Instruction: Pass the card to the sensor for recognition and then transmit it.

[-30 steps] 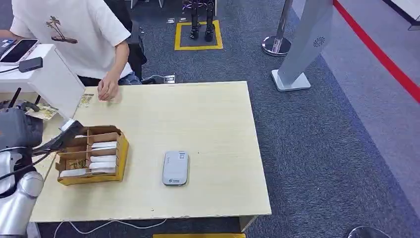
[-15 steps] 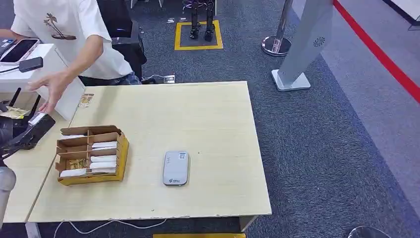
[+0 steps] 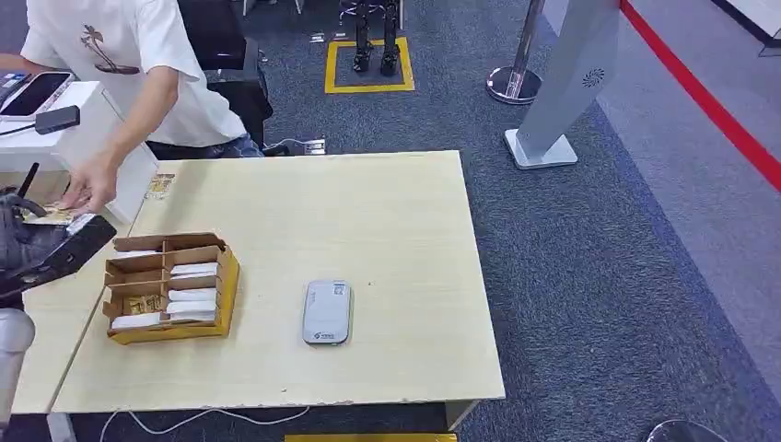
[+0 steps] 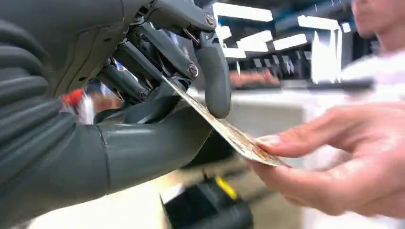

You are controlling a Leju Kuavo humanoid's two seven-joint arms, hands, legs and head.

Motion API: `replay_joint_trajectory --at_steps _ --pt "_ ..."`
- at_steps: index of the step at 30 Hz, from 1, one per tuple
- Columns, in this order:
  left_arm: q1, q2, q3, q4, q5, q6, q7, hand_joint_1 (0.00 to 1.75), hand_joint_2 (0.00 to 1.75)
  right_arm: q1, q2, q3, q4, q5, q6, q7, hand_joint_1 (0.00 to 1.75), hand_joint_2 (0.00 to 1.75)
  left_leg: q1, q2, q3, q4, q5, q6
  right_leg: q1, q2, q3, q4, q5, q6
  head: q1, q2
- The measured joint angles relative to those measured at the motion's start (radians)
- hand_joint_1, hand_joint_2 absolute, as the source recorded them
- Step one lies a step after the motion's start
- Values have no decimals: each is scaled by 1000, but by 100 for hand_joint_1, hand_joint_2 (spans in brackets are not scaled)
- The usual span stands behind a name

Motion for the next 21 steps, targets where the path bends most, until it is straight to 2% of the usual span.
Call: replay_joint_trajectory --at_steps 5,6,8,9,17,18,21 --pt "23 -25 -4 -80 235 -114 -1 175 175 16 0 -8 0 -20 -12 -13 0 0 0 0 0 0 0 0 0 0 0 0 0 0 0 0" --pt "29 -29 -5 -95 269 -125 -1 7 175 19 0 -10 0 -25 -14 -15 0 0 0 1 0 0 0 0 0 0 0 0 0 0 0 0" --pt "39 -34 -5 -116 310 -136 -1 0 175 22 0 -12 0 -26 -15 -18 0 0 0 2 0 0 0 0 0 1 -1 0 0 0 0 0" --pt "42 -37 -6 -125 325 -138 -1 0 0 24 0 -14 0 -26 -16 -19 0 0 0 2 0 0 0 0 0 1 -1 0 0 0 0 0" --pt "56 -40 -11 -164 348 -116 2 0 0 29 0 -20 0 -27 -16 -20 0 0 0 2 0 0 0 0 0 1 -1 0 0 0 0 0" --pt "57 -39 -11 -170 341 -107 3 0 175 30 0 -22 0 -27 -16 -19 0 0 0 2 0 0 0 0 0 1 -1 0 0 0 0 0" --pt "66 -26 -14 -191 320 -99 14 0 175 31 0 -25 0 -29 -16 -18 0 0 0 3 0 0 0 0 0 1 -1 0 1 -1 0 0"
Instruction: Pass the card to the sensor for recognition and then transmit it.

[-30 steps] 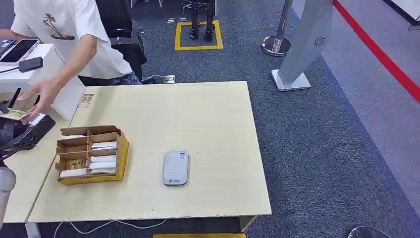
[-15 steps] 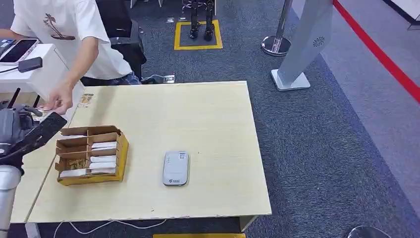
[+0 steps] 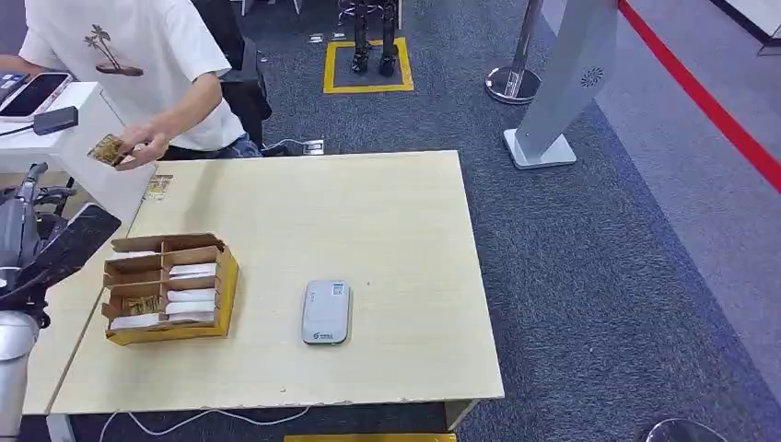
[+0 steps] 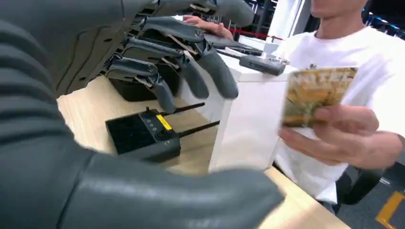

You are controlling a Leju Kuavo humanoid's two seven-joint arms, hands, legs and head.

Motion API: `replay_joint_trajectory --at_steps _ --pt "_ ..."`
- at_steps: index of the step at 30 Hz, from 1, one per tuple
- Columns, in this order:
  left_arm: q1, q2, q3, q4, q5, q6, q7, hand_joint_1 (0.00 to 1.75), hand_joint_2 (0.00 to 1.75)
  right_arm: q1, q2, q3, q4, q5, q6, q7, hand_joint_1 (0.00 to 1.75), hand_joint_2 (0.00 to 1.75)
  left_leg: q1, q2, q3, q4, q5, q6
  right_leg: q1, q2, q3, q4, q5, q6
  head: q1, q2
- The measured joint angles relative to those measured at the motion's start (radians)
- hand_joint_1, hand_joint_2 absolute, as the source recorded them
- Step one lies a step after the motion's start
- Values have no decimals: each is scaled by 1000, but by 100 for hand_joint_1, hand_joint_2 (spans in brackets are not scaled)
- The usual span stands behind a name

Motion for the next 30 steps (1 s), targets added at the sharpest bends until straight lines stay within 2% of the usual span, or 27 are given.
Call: replay_joint_trajectory --at_steps 4,8,14,20,24,27,30 --pt "26 36 -17 -48 -47 -13 17 0 175 1 0 -8 0 -12 0 5 0 0 0 0 0 0 0 0 0 0 0 0 0 0 0 0" --pt "77 85 -42 -127 -73 -55 18 0 175 3 0 -14 0 -19 0 6 0 0 0 0 0 0 0 0 0 0 0 0 0 0 0 0" --pt "224 179 -93 -303 -105 -98 -3 0 175 6 0 -34 0 -37 -2 8 0 0 0 1 0 0 0 0 0 2 -1 0 0 0 0 0" --pt "391 265 -119 -474 -108 -92 -50 0 175 10 0 -51 0 -51 -8 9 0 0 0 1 0 0 -1 0 0 2 -1 0 -1 -1 0 0" --pt "482 299 -121 -542 -92 -90 -66 0 175 10 0 -58 0 -51 -12 12 0 0 0 1 0 0 -1 0 0 2 -1 0 -1 -1 0 0" --pt "542 321 -123 -577 -95 -83 -63 0 175 10 0 -61 0 -51 -13 15 0 0 0 1 0 0 -1 0 0 2 -1 0 -1 -1 0 0" --pt "587 338 -123 -594 -150 -60 -20 0 175 10 0 -65 0 -51 -13 16 0 0 0 1 0 0 -1 0 0 1 0 0 -1 -1 0 0"
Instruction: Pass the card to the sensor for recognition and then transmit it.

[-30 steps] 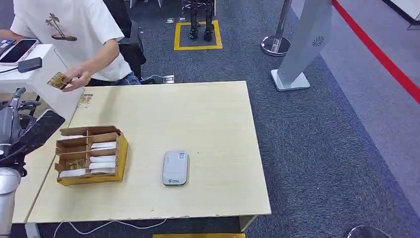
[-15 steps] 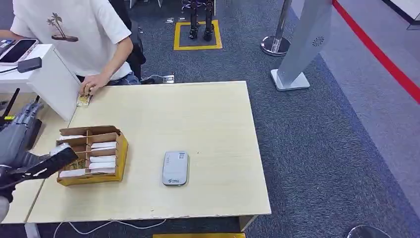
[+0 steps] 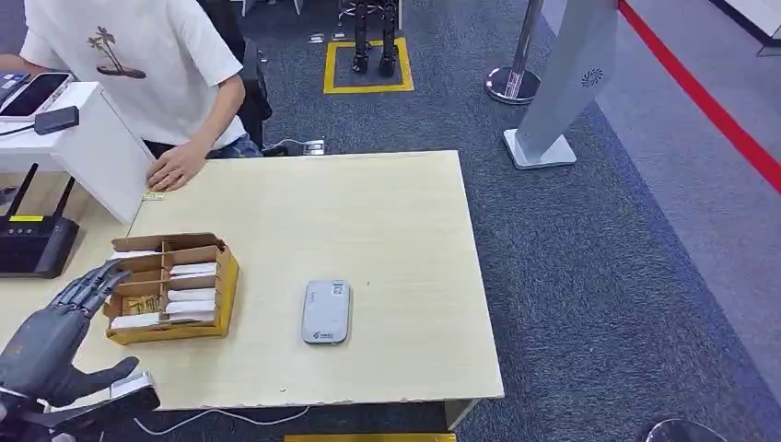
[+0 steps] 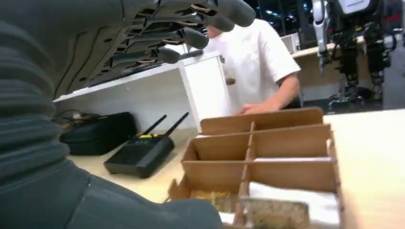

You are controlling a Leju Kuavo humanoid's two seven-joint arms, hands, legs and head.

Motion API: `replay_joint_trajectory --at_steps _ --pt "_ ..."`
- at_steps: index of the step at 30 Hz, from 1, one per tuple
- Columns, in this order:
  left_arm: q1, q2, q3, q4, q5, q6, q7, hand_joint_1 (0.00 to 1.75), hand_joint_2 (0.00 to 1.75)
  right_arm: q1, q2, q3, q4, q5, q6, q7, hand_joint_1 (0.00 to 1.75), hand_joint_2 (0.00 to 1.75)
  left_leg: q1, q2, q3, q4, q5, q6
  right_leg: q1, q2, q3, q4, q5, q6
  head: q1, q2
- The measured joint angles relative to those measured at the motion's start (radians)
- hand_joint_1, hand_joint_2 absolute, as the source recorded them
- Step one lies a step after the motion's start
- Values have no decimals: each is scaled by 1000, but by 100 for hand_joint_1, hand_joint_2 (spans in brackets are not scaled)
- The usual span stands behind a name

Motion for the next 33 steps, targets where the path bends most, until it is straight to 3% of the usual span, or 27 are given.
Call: replay_joint_trajectory --at_steps 4,8,14,28,33 --pt "32 9 0 0 -142 50 64 0 175 0 0 0 0 1 0 3 0 0 0 -1 0 0 0 0 0 -1 0 0 0 0 0 0" --pt "30 4 -2 23 -231 57 100 0 175 0 0 0 0 6 0 7 0 0 0 -1 0 0 0 0 0 -1 0 0 0 0 0 0" --pt "-28 -27 -19 102 -298 51 105 0 175 -1 0 0 0 21 1 7 0 0 0 -2 0 0 0 0 0 -2 1 0 0 0 0 0" --pt "-200 -136 -91 287 -316 20 80 0 175 -4 -1 0 0 39 2 3 0 0 0 -2 0 0 0 0 0 -2 0 0 0 0 0 0" --pt "-247 -159 -127 335 -265 4 57 0 175 -5 -1 0 0 41 5 3 0 0 0 -1 0 0 0 0 0 -1 0 0 0 0 0 0"
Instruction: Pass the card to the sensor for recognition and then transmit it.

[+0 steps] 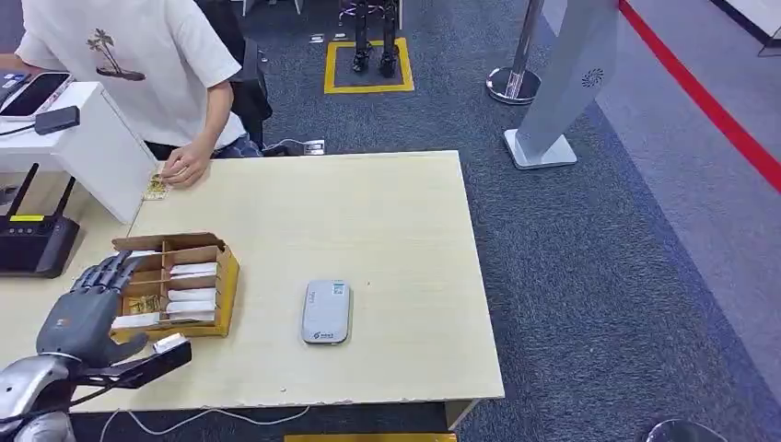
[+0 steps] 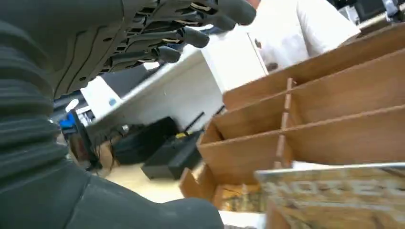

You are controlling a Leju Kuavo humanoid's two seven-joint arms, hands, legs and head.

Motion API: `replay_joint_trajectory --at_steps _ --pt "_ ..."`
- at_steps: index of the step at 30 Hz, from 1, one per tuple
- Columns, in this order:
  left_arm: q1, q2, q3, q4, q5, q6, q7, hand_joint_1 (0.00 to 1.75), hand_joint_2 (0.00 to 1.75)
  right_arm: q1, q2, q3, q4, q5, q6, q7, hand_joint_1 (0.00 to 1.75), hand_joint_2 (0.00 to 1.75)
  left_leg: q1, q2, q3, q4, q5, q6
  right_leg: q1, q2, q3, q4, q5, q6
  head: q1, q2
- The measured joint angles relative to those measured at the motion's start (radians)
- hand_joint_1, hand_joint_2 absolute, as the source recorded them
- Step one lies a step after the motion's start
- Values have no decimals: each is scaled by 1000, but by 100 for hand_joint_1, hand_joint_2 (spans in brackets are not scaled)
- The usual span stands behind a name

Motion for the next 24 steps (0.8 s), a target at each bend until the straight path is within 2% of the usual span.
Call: replay_joint_trajectory --at_steps 4,14,19,24 --pt "-14 -6 -19 15 49 -23 -10 0 175 0 0 0 0 0 4 0 0 0 0 0 0 0 0 0 0 0 0 0 0 0 0 0" --pt "-27 -13 -35 26 85 -42 -10 0 175 0 0 1 0 2 6 -1 0 0 0 0 0 0 0 0 0 0 0 0 0 0 0 0" --pt "-27 9 -42 26 147 -69 -7 0 175 0 0 1 0 10 6 -1 0 0 0 0 0 0 0 0 0 0 0 0 0 0 0 0" --pt "-27 46 -49 18 284 -140 -6 0 175 0 0 1 0 14 9 -1 0 0 0 0 0 0 0 0 0 0 0 0 0 0 0 0"
